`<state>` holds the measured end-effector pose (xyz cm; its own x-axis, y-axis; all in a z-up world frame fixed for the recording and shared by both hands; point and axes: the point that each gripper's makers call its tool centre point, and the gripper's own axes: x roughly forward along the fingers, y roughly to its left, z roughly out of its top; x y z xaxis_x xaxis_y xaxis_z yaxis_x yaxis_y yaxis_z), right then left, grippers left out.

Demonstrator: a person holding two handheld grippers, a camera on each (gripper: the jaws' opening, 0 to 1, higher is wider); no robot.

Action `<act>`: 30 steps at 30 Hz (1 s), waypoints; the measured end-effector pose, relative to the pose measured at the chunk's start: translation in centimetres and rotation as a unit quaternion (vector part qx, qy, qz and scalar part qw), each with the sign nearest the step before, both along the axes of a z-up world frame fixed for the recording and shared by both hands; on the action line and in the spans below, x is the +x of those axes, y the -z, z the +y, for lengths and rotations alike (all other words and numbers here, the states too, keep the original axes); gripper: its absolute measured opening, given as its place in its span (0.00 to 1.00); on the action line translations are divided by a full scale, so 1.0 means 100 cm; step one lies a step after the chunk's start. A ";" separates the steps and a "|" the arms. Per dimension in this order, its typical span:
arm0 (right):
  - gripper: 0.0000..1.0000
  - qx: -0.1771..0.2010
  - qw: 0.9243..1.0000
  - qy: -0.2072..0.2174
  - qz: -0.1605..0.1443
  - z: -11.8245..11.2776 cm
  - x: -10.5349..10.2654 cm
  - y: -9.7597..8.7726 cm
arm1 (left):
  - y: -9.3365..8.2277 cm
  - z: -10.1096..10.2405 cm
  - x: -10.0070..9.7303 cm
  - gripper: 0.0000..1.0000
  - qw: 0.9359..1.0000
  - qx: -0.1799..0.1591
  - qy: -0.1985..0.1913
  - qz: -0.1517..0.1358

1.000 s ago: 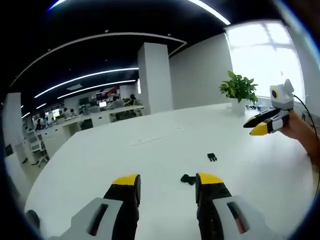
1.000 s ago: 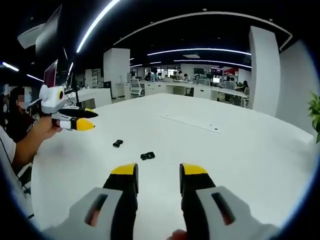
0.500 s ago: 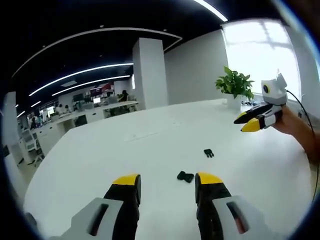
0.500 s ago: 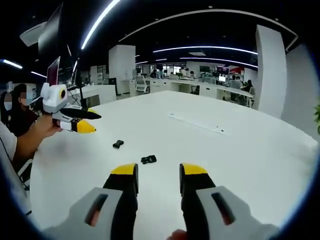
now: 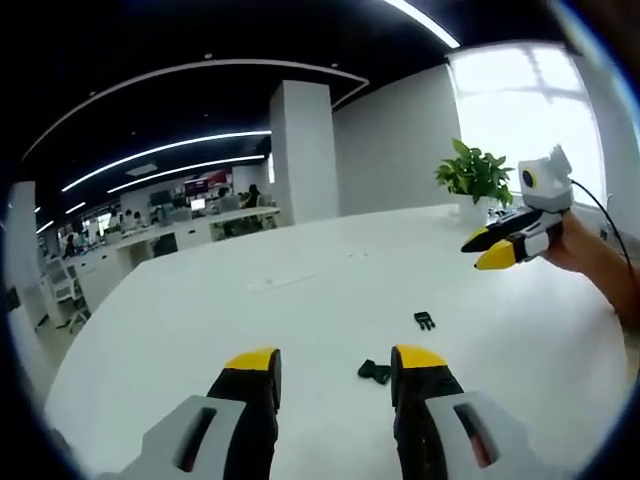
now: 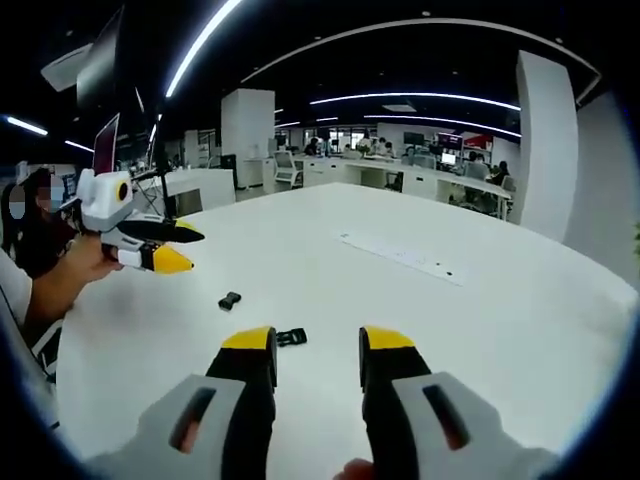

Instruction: Snap the two parts of the plastic buckle together until the buckle closes and remains connected.

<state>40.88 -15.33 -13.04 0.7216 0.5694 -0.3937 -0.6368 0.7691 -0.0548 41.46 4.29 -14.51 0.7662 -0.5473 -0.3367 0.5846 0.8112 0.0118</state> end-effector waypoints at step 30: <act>0.33 -0.007 1.000 0.008 0.013 -0.004 0.023 0.031 | 0.036 -0.028 0.021 0.45 0.999 0.034 0.008 0.006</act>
